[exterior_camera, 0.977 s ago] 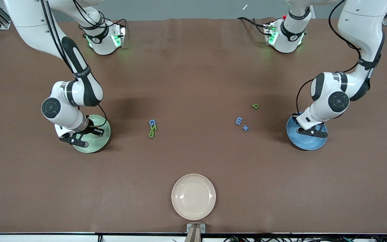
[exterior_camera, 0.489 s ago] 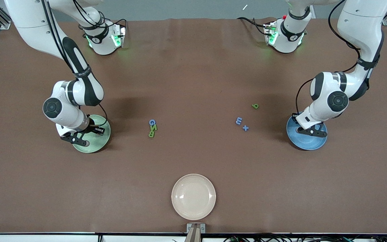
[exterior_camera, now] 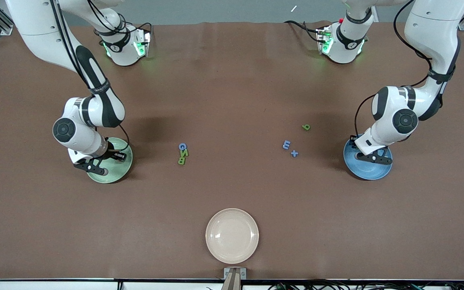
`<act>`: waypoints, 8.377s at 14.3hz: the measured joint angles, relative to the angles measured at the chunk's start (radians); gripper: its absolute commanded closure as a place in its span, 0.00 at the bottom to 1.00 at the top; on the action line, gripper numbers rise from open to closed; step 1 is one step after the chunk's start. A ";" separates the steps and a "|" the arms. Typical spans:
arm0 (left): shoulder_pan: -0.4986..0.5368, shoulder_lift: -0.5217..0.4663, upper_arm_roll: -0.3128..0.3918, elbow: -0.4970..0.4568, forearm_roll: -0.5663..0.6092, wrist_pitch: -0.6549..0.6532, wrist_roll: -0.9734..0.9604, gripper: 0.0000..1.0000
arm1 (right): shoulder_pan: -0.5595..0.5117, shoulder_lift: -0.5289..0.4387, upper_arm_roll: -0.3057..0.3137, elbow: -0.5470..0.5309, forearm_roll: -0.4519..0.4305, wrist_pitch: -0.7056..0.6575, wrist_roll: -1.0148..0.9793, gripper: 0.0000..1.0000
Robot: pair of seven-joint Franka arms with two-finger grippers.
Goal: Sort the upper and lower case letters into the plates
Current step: 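Open both grippers over the plates and lift away, then grasp green q with the left gripper while the right gripper grasps green B, then release B over the green plate with the right gripper, left gripper carrying q, then release q on the blue plate with the left gripper, right gripper reaching N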
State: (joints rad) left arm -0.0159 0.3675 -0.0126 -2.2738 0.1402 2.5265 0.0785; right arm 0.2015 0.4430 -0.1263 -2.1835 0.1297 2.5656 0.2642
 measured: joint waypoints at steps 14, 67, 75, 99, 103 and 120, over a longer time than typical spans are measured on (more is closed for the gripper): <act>0.000 -0.171 -0.099 0.105 -0.019 -0.287 -0.010 0.00 | -0.062 -0.099 0.029 0.291 0.003 -0.525 0.002 0.00; -0.034 -0.029 -0.383 -0.160 -0.037 0.148 -1.459 0.52 | 0.224 0.059 0.004 0.347 0.012 -0.310 0.241 1.00; -0.035 -0.029 -0.383 -0.158 -0.030 0.158 -1.459 0.77 | -0.014 -0.043 -0.004 0.178 0.000 -0.293 -0.135 1.00; 0.192 -0.215 -0.378 0.036 -0.013 -0.211 -0.653 0.89 | -0.085 -0.030 -0.001 -0.035 -0.001 -0.054 -0.239 0.63; 0.301 -0.212 -0.376 0.028 -0.013 -0.214 -0.470 0.89 | -0.085 -0.027 -0.001 -0.035 -0.001 -0.054 -0.239 0.00; 0.484 0.007 -0.374 0.022 0.222 -0.017 -0.326 0.88 | 0.100 -0.070 0.038 0.186 0.005 -0.368 0.140 0.00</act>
State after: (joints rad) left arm 0.4682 0.3744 -0.3864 -2.2514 0.3626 2.5093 -0.2478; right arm 0.3014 0.3726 -0.0882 -1.9973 0.1352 2.1981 0.4040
